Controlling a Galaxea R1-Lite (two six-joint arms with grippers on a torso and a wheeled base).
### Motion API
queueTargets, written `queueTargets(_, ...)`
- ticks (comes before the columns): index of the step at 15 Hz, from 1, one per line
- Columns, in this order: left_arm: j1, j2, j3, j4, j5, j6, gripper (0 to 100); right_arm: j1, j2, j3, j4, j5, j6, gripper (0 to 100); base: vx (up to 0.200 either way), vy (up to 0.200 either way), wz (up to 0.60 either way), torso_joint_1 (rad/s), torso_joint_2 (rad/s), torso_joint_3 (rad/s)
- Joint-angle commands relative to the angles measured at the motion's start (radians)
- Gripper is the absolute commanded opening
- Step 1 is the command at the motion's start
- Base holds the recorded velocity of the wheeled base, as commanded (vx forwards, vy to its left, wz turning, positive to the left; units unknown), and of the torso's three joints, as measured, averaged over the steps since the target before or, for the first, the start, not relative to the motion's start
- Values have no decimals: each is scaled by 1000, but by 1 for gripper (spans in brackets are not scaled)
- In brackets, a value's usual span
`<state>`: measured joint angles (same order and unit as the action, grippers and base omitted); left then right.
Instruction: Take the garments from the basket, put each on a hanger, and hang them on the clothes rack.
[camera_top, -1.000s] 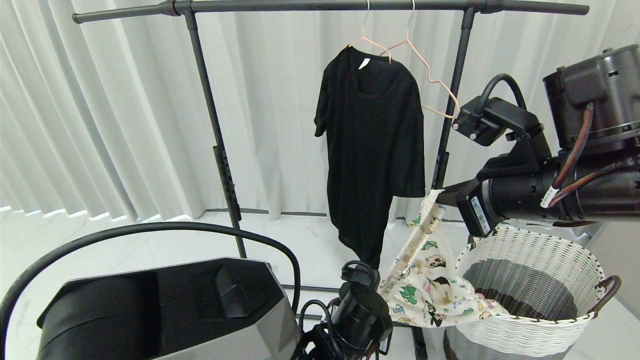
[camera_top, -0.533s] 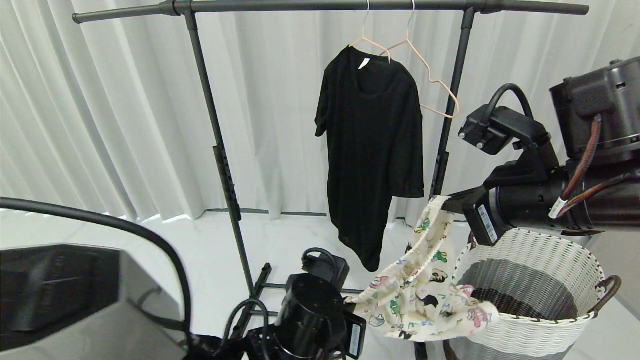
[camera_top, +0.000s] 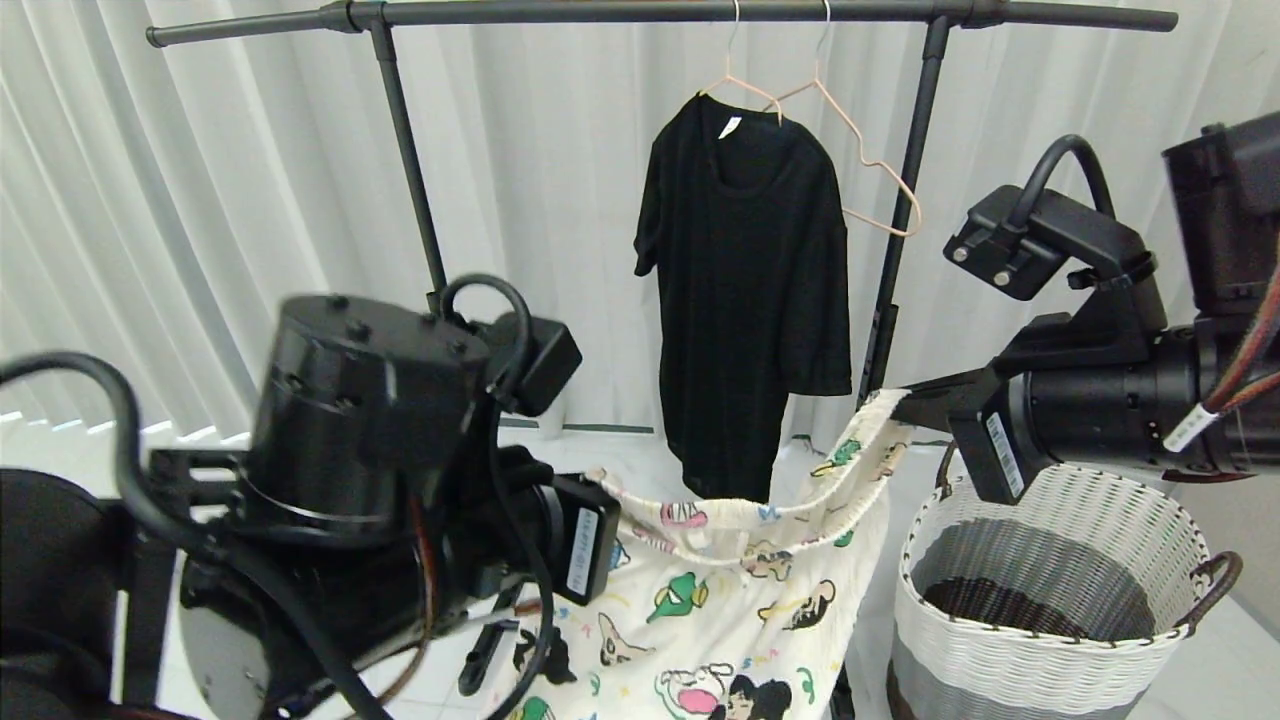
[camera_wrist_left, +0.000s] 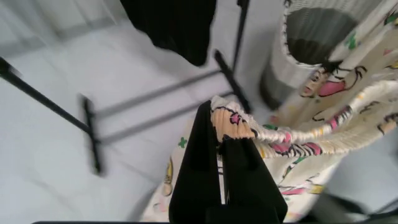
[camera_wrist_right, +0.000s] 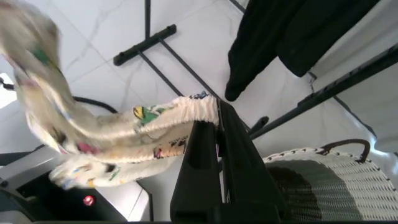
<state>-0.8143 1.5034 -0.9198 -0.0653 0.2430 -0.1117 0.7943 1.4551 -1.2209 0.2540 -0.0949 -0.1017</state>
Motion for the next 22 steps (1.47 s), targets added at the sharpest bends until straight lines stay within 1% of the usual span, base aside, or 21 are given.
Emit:
queueTargets(1,60,-84,-111,64,-28,172,0,2,-42,17,14,0,10,0,0,0,0,0,0,0)
queueTargets(2,73,-84,-136,64,-70,242,0,2,-71,23,44,1,11,0,0,0,0,0,0,0)
queueTargets(3,73,-86,-171,65,-100,256,0,2,-90,14,56,7,10,0,0,0,0,0,0,0)
queueTargets(4,73,-88,-214,71,-111,257,0,2,-98,-23,57,9,10,0,0,0,0,0,0,0)
queueTargets(6,73,-98,-294,108,-113,257,0,2,-93,-137,111,9,10,0,0,0,0,0,0,0)
queueTargets(8,72,-129,-372,210,-131,256,0,2,-82,-243,185,9,10,0,0,0,0,0,0,0)
queueTargets(9,66,-143,-381,233,-149,254,0,2,-79,-258,189,9,10,0,0,0,0,0,0,0)
queueTargets(10,32,-195,-379,292,-194,254,0,2,-75,-287,192,7,10,0,0,0,0,0,0,0)
queueTargets(11,-6,-227,-378,334,-202,251,0,3,-75,-293,192,9,10,0,0,0,0,0,0,0)
queueTargets(12,-36,-246,-376,354,-202,251,0,6,-76,-295,192,7,10,0,0,0,0,0,0,0)
queueTargets(15,-42,-256,-373,355,-202,254,0,16,-93,-293,195,7,10,0,0,0,0,0,0,0)
queueTargets(16,-42,-250,-375,355,-203,257,0,25,-108,-293,223,6,8,0,0,0,0,0,0,0)
queueTargets(18,-40,-218,-386,345,-202,284,0,34,-163,-293,326,9,8,0,0,0,0,0,0,0)
queueTargets(19,-40,-198,-395,325,-202,302,0,49,-199,-293,384,11,10,0,0,0,0,0,0,0)
queueTargets(20,-40,-175,-401,288,-202,305,0,72,-229,-295,439,12,10,0,0,0,0,0,0,0)
queueTargets(22,-42,-118,-422,200,-208,308,0,168,-274,-292,537,14,13,0,0,0,0,0,0,0)
